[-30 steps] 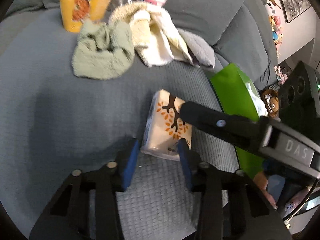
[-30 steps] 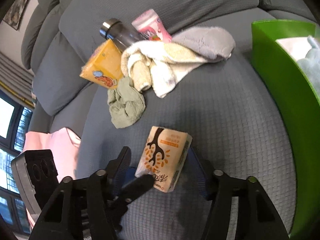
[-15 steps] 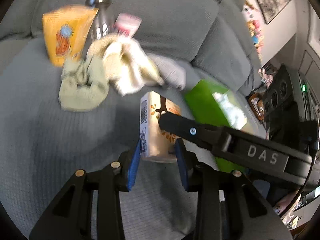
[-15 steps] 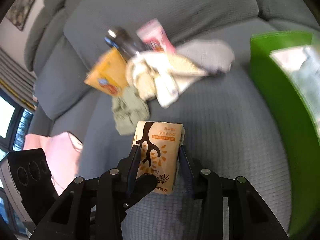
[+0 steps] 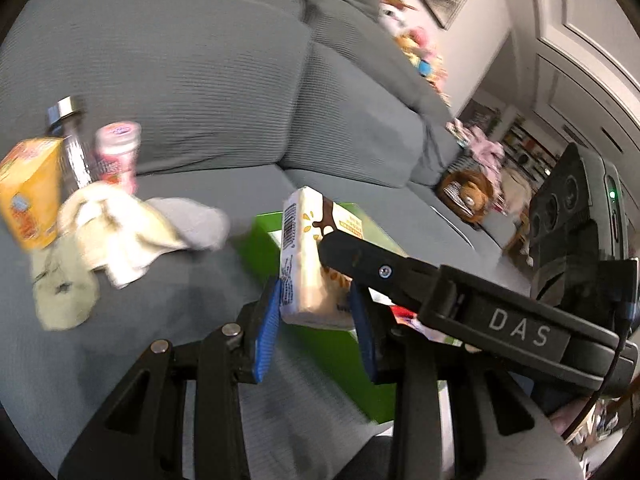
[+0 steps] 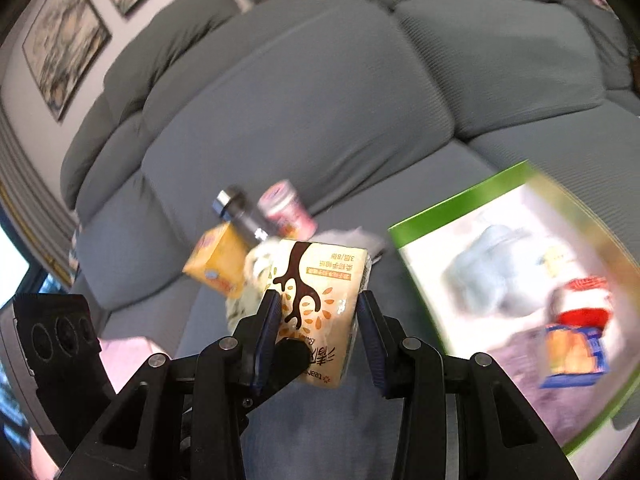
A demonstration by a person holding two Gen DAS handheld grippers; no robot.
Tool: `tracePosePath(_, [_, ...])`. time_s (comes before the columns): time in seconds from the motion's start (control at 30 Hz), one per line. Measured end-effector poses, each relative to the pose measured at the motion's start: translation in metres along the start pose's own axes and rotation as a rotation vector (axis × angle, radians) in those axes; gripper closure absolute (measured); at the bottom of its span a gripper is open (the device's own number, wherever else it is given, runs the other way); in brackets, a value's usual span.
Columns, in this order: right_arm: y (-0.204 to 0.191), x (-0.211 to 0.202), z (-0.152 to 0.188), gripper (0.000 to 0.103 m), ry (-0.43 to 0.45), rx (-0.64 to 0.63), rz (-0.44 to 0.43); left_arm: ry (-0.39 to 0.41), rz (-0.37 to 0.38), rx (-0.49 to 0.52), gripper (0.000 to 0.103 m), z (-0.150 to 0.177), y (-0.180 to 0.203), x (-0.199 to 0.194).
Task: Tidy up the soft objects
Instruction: 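Carry the beige tissue pack into the green box and open the right gripper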
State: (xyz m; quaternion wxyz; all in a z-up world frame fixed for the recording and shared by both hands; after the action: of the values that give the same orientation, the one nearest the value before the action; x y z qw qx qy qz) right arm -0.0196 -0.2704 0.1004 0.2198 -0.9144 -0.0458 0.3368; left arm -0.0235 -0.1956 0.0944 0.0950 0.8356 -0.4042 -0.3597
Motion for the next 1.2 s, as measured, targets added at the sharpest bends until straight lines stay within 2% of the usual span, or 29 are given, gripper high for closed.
tracePosePath(0.17, [0.037, -0.022, -0.011, 0.06, 0.056, 0.058, 0.083, -0.046, 0.065, 0.044, 0.071, -0.005, 0.031, 0.033])
tracePosePath(0.43, [0.093, -0.03, -0.011, 0.06, 0.044, 0.167, 0.152, -0.162, 0.133, 0.061, 0.071, 0.004, 0.062, 0.079])
tracePosePath(0.8, [0.139, -0.018, 0.0, 0.06, -0.036, 0.269, 0.175, -0.286, 0.138, 0.021, 0.071, 0.025, 0.068, 0.111])
tracePosePath(1.1, [0.148, -0.013, 0.005, 0.06, -0.063, 0.283, 0.207, -0.336, 0.113, 0.007, 0.07, 0.037, 0.07, 0.121])
tracePosePath(1.2, [0.149, -0.014, 0.005, 0.06, -0.067, 0.287, 0.212, -0.341, 0.115, -0.002, 0.067, 0.038, 0.069, 0.12])
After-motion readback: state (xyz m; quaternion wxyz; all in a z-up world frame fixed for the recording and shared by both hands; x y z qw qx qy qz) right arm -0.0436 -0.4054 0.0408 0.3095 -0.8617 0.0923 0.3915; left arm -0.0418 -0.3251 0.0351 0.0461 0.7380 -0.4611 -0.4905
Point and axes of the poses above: each gripper's, at about its wrist camera, not at the fingertips, and x roughly the way its jaws point, y to its right, z to its underside, the point moved 8 cm from there along x, roughly the way its jaws point, and after that the axes turned 3 degrees about -y, right-handed, at the moved point
